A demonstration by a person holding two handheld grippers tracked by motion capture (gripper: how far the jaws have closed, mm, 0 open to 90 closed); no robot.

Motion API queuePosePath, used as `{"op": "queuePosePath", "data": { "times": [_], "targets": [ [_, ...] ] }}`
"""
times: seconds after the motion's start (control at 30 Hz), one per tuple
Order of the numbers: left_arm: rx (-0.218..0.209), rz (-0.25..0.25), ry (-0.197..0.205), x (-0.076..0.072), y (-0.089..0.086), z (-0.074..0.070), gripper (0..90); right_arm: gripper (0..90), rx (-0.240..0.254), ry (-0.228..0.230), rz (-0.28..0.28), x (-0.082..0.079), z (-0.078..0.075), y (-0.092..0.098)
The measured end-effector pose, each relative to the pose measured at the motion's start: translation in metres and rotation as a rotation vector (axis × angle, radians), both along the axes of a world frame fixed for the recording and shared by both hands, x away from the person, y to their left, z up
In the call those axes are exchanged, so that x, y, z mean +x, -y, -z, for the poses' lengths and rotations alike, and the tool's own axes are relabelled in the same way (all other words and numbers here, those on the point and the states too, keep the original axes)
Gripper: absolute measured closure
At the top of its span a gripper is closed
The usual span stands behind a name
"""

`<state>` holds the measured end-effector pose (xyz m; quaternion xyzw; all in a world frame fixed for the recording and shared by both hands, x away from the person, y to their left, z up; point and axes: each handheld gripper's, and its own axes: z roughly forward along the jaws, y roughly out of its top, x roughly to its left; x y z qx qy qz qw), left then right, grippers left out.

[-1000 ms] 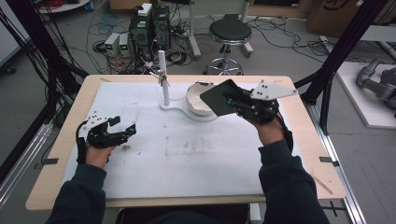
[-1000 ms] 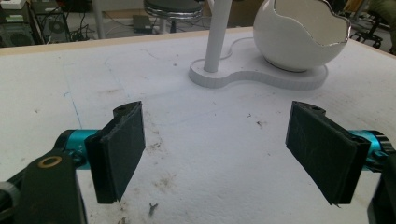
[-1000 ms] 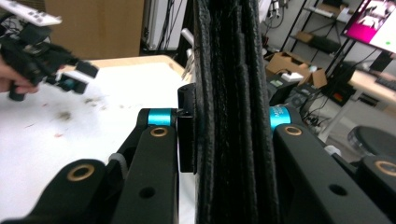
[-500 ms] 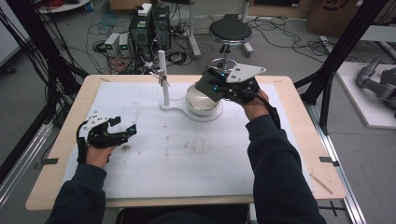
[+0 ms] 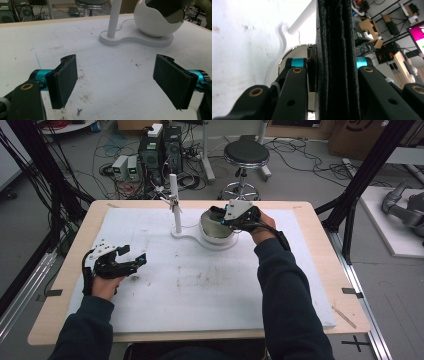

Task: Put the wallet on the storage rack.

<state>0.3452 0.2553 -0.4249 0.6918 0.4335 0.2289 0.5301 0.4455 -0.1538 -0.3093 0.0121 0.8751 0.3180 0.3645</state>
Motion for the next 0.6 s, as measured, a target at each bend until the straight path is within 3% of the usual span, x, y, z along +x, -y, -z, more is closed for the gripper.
{"op": "queuePosePath", "data": {
  "times": [0.13, 0.3, 0.4, 0.43, 0.5, 0.53, 0.6],
  "targets": [
    [-0.006, 0.001, -0.001, 0.000, 0.000, 0.000, 19.8, 74.1, -0.054, -0.039, -0.013, 0.008, 0.015, -0.007],
    [-0.004, 0.000, -0.001, -0.001, -0.001, 0.000, 19.8, 71.4, -0.041, -0.105, -0.056, 0.006, 0.029, -0.018],
    [-0.006, -0.001, 0.000, -0.002, -0.001, 0.000, 19.8, 66.0, 0.003, -0.169, -0.023, 0.005, 0.033, -0.019],
    [-0.005, 0.000, -0.001, -0.002, -0.001, 0.000, 19.8, 62.4, 0.025, -0.205, -0.001, 0.005, 0.033, -0.017],
    [-0.006, -0.001, -0.001, -0.002, -0.001, 0.000, 19.8, 53.9, 0.076, -0.231, 0.031, 0.001, 0.039, -0.013],
    [-0.006, -0.001, 0.000, -0.002, -0.001, 0.000, 19.8, 48.2, 0.093, -0.267, 0.058, 0.001, 0.041, -0.012],
    [-0.005, -0.001, -0.001, -0.002, -0.001, 0.000, 19.8, 45.7, 0.162, -0.349, 0.090, 0.000, 0.041, -0.006]
  ]
}}
